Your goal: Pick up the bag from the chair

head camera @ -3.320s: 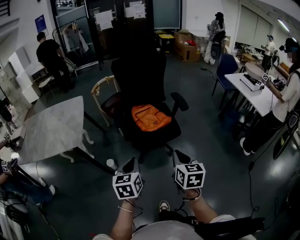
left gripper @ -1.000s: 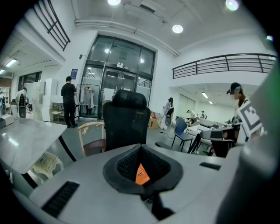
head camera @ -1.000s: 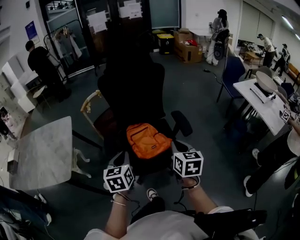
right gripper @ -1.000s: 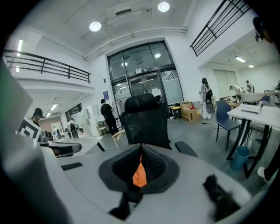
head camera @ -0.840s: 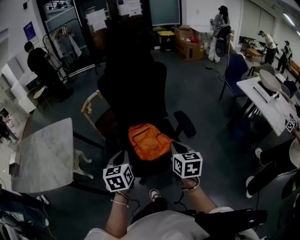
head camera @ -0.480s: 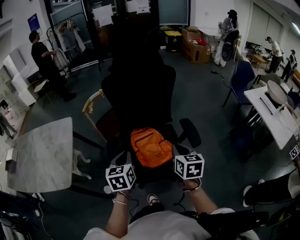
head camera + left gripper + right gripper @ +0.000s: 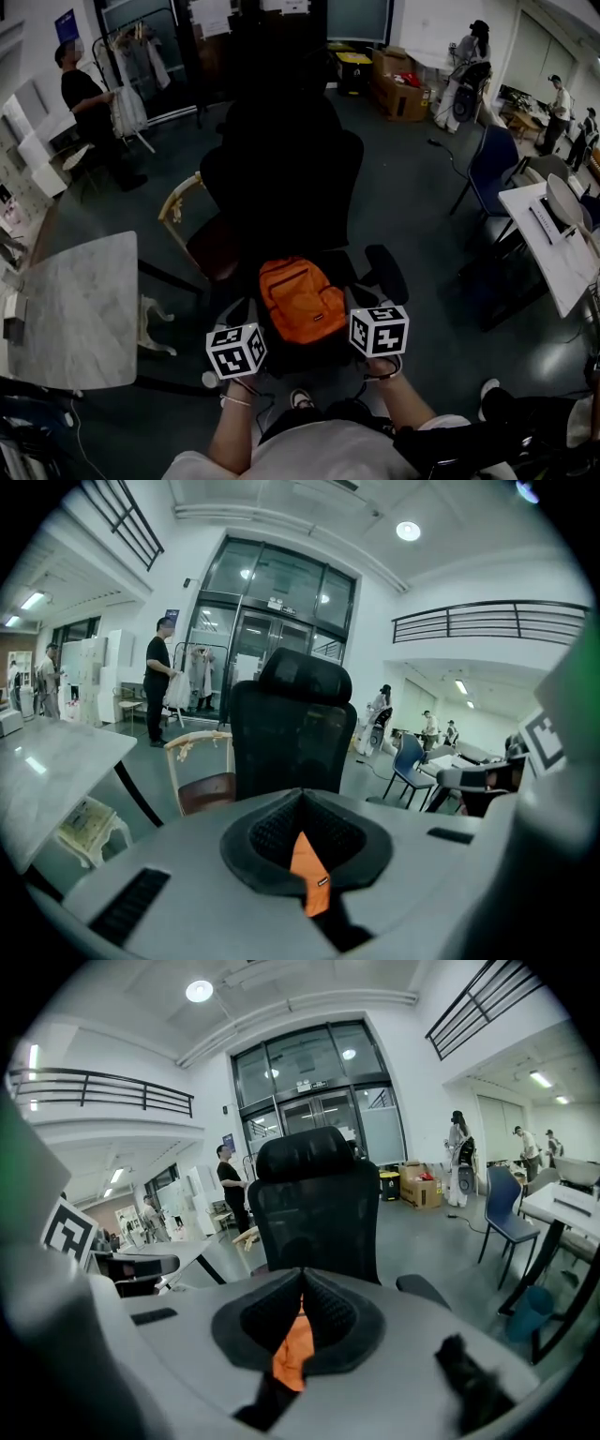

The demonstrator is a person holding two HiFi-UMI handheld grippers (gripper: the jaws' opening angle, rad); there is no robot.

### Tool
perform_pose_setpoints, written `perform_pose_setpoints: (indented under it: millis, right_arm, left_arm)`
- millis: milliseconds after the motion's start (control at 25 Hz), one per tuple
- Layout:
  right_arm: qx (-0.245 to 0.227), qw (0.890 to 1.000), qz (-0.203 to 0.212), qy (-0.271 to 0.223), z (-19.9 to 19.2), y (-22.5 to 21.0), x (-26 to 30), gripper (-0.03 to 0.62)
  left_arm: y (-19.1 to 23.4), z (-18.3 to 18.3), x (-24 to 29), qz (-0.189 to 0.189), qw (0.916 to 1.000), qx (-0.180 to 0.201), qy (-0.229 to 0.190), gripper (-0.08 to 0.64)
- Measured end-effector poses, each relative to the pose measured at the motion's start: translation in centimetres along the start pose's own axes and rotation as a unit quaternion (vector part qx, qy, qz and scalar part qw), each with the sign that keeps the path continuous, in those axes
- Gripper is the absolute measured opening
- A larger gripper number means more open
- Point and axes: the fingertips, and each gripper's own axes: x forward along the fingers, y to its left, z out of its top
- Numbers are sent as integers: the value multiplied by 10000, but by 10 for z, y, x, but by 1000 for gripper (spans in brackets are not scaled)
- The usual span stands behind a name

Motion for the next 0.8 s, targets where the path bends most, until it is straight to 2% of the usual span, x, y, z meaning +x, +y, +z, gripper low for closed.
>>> perform_pose_setpoints:
  millis: [200, 360, 640, 800]
  right_arm:
    - [157, 9996, 23, 219, -9, -20, 18, 34]
    - [297, 9984, 205, 440, -14, -37, 47, 34]
    - [-269, 9951, 796, 513, 26, -22, 91, 34]
    - [-419, 9916, 1017, 685, 19, -5, 106, 34]
  left_arm:
    - [-6, -9, 22, 70, 9996, -21, 264, 12]
    - [-12, -19, 45, 224, 9986, -94, 479, 12]
    - [-5, 8, 60, 629, 9970, -342, 282, 12]
    - [9, 3, 60, 808, 9950, -522, 272, 12]
